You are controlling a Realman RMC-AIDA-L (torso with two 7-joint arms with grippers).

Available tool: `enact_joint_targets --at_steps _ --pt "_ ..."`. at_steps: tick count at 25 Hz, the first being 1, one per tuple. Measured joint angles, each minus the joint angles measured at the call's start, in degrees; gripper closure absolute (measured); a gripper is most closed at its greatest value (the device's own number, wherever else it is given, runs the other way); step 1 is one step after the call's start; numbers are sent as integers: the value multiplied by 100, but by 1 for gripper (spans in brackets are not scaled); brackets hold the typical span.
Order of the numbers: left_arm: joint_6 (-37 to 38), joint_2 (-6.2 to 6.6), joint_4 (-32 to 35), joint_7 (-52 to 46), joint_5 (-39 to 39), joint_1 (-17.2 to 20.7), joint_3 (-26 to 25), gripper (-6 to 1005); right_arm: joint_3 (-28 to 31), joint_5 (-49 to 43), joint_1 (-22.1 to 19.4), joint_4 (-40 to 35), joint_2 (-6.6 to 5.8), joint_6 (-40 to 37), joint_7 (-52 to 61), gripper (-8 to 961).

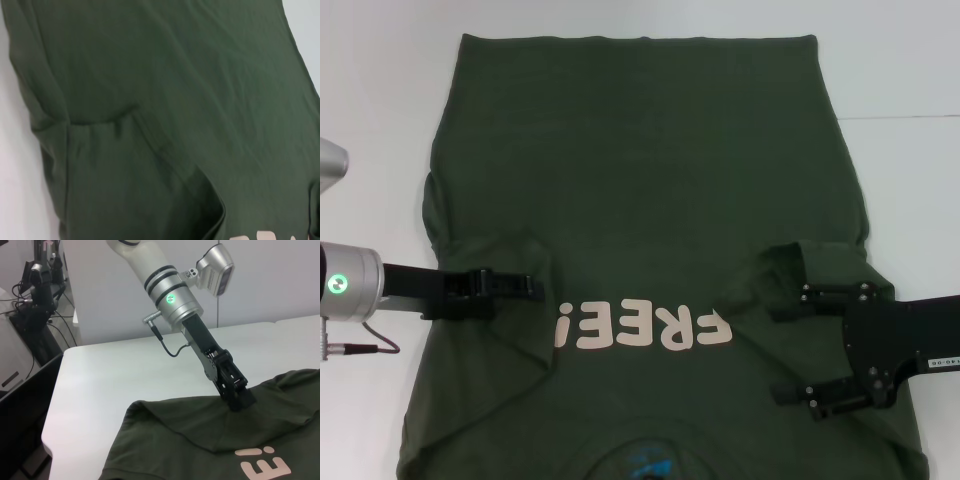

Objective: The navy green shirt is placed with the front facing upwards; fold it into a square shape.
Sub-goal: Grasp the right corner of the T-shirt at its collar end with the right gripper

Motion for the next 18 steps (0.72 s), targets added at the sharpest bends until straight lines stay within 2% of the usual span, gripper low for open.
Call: enact_joint_targets --at_steps 10,18 --pt "-83 -10 -51 -8 -7 -44 182 91 -1 0 2 0 0 -14 0 41" --pt "108 -9 -394 -65 -247 -292 177 91 -1 0 8 -9 -1 -9 0 41"
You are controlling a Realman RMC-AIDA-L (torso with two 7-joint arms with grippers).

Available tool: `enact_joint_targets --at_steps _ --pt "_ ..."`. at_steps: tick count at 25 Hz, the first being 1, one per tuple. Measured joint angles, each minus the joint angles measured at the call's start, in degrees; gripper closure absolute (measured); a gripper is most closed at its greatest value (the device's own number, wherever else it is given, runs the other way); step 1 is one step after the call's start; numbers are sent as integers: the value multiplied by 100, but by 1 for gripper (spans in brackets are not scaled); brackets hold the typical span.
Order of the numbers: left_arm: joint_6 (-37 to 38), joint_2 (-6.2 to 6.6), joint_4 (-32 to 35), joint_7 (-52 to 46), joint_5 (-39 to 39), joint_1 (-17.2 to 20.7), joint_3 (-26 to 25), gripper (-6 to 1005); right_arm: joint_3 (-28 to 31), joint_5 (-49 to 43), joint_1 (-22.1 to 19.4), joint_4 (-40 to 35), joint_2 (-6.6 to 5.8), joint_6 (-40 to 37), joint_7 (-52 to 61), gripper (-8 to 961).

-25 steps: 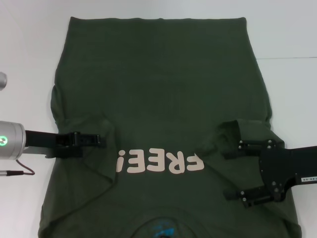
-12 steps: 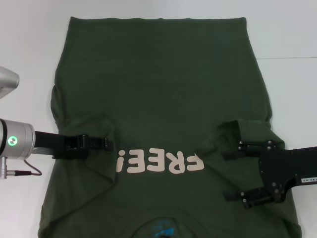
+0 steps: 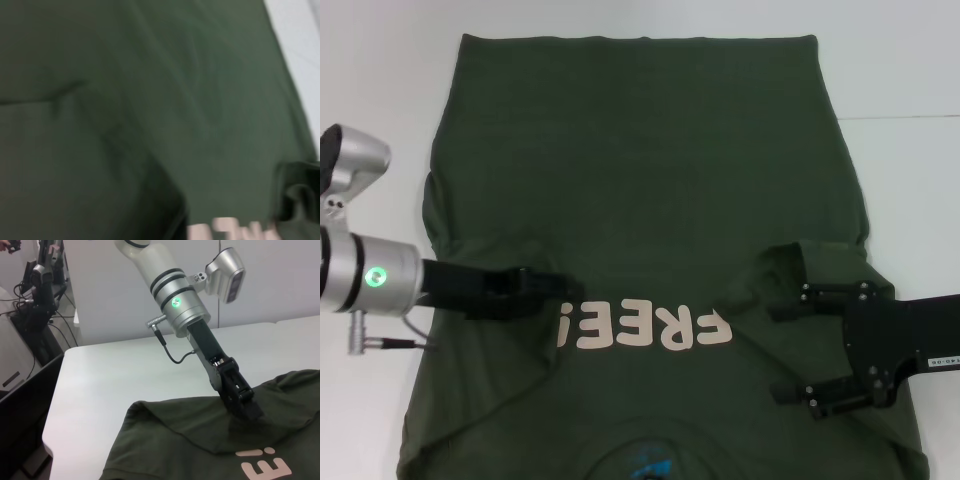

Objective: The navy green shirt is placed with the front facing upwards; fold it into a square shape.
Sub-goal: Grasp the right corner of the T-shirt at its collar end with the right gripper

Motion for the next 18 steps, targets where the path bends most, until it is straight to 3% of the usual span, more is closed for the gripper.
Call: enact_joint_targets --at_steps 7,13,18 --pt "135 -53 -258 32 -559 -266 -7 91 40 -19 -19 -1 -17 -15 -20 42" --pt "133 -159 -280 64 -1351 -249 -34 91 49 -26 -67 -8 -28 -1 -46 42" --pt "355 -85 -283 501 -1714 -122 -15 90 223 -33 -87 -77 -53 23 77 42"
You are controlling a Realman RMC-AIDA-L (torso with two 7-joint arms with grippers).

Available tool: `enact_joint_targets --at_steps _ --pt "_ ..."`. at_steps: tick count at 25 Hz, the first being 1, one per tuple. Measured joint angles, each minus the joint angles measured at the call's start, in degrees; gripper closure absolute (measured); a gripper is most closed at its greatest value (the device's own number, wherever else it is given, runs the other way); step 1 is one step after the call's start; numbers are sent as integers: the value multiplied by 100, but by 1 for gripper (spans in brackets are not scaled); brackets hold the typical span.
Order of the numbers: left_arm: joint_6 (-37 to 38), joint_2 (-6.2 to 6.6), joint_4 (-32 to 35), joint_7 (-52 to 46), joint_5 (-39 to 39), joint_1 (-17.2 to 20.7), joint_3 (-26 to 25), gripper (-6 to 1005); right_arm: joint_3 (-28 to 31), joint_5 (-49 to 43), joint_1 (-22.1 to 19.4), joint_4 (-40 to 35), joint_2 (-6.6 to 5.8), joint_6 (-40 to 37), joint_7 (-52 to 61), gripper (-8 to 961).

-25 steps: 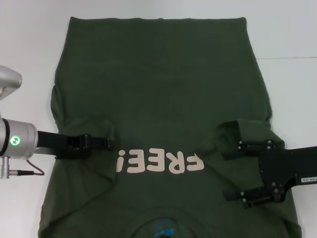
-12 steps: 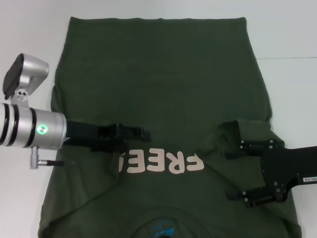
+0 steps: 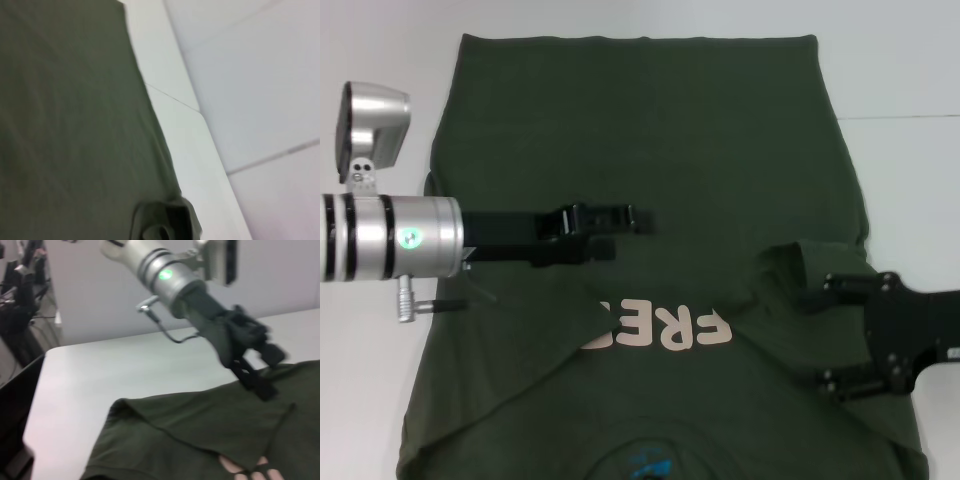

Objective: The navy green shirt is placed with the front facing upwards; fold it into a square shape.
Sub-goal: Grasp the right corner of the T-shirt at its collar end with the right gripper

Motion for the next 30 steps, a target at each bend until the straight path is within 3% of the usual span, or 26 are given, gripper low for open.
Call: enact_joint_targets --at_steps 6,9,13,20,30 --pt "1138 193 160 1847 34 230 1 91 299 0 -274 -755 -31 -270 386 41" --pt "1696 173 513 2721 139 484 25 92 567 87 -602 -1267 29 -622 249 40" --pt "2285 161 788 3442 362 779 62 93 953 121 -933 -1629 12 -1011 492 39" --pt "2530 154 798 3889 467 903 30 94 1069 -15 -1332 -2259 12 -1043 1842 38" --pt "2472 89 692 4169 401 825 26 98 785 -617 -1122 -2292 -219 -1060 4447 41"
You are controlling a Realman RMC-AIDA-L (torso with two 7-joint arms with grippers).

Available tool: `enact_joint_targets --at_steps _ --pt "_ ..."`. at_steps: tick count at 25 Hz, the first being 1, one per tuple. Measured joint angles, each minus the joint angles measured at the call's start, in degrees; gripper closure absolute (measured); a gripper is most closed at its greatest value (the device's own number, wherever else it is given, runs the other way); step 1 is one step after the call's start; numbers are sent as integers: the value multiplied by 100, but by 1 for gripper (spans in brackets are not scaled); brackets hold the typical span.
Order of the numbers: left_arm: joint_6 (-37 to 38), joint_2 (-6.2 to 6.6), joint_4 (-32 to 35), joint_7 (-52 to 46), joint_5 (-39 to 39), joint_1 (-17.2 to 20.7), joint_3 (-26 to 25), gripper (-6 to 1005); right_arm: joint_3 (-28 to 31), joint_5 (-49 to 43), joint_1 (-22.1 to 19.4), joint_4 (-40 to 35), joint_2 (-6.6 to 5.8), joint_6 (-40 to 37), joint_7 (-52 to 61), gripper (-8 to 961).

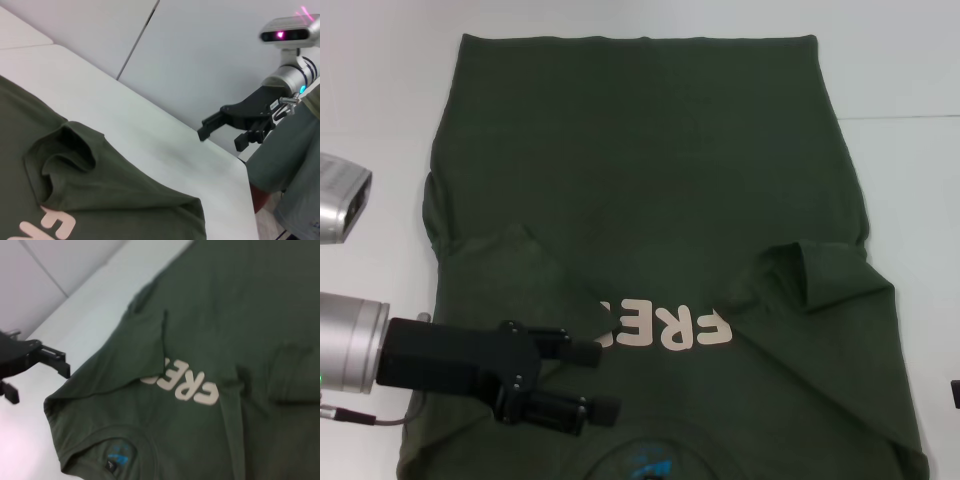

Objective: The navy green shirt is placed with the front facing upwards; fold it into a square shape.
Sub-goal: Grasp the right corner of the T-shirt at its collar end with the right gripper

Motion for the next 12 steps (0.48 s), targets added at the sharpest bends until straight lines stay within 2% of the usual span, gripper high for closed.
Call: enact_joint_targets --at_steps 5,10,12 --pt "-71 -13 -85 20 -3 -52 32 101 -286 -540 306 -184 -107 -22 1337 42" --pt "-95 -10 -105 20 -4 -63 39 104 -410 -972 653 -171 -331 -31 2498 45" --pt "-75 -5 -99 10 -4 -64 33 105 -537 -1230 782 -164 -384 -35 2799 47"
